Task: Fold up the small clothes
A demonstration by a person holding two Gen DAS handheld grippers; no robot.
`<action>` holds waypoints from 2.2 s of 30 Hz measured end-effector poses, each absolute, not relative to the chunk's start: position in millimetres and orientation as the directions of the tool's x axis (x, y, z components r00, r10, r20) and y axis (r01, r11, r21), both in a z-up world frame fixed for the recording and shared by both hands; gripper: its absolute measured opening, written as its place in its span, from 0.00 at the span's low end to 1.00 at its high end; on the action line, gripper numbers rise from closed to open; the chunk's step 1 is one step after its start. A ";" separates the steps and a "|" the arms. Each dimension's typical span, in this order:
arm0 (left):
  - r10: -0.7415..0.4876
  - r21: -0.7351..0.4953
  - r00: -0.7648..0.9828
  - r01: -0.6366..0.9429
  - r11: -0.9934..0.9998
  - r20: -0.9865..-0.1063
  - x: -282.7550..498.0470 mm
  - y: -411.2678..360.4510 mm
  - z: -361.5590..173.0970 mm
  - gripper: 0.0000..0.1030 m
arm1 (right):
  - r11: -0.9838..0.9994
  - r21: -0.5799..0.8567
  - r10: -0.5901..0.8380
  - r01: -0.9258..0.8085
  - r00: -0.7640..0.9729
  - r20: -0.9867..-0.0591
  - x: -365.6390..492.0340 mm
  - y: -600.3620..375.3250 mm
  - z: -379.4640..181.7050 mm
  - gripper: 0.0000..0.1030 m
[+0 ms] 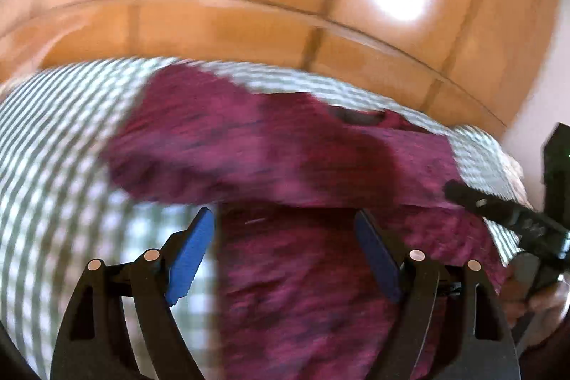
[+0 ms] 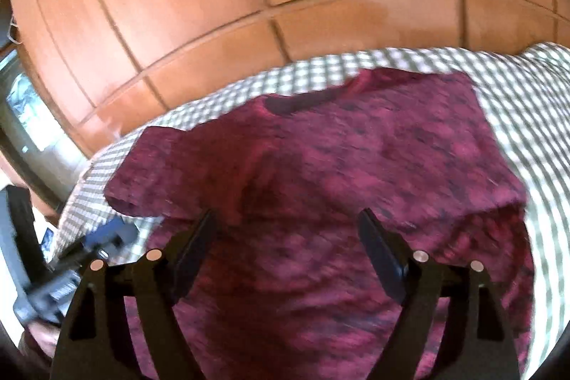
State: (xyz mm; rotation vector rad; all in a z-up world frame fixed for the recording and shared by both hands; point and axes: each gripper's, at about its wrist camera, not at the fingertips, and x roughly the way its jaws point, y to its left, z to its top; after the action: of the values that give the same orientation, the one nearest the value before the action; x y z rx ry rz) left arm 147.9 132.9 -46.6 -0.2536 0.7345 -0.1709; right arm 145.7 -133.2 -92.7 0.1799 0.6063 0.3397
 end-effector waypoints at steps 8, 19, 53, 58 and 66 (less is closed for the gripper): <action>-0.013 -0.301 0.674 -0.313 0.901 -0.739 158.0 209.8 -79.0 0.78 | 0.954 0.114 0.282 -0.277 0.702 -0.654 200.7 -61.3 -112.9 0.19; -0.003 -0.236 0.629 -0.287 0.928 -0.778 205.6 175.5 -80.3 0.78 | 0.971 0.038 0.234 -0.236 0.905 -0.354 140.1 -126.5 -4.9 0.07; -0.137 -0.144 0.665 0.044 0.989 -0.734 214.6 86.2 -65.3 0.77 | 0.995 0.103 0.061 -0.007 0.846 -0.530 176.9 -218.9 -91.9 0.59; -0.210 -0.266 0.658 0.016 0.964 -0.723 209.6 110.2 -67.4 0.81 | 0.994 0.112 0.073 -0.012 0.827 -0.557 196.1 -216.3 -120.7 0.65; -0.358 -0.580 0.670 -0.132 0.804 -0.650 247.6 190.0 -60.1 0.81 | 0.993 0.113 0.070 -0.013 0.854 -0.515 191.3 -216.1 -127.3 0.66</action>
State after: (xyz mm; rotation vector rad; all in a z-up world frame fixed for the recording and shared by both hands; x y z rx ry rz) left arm 247.6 190.0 -60.1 -0.6422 0.8406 -0.1378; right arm 191.3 -216.1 -127.3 0.1070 0.5449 0.0436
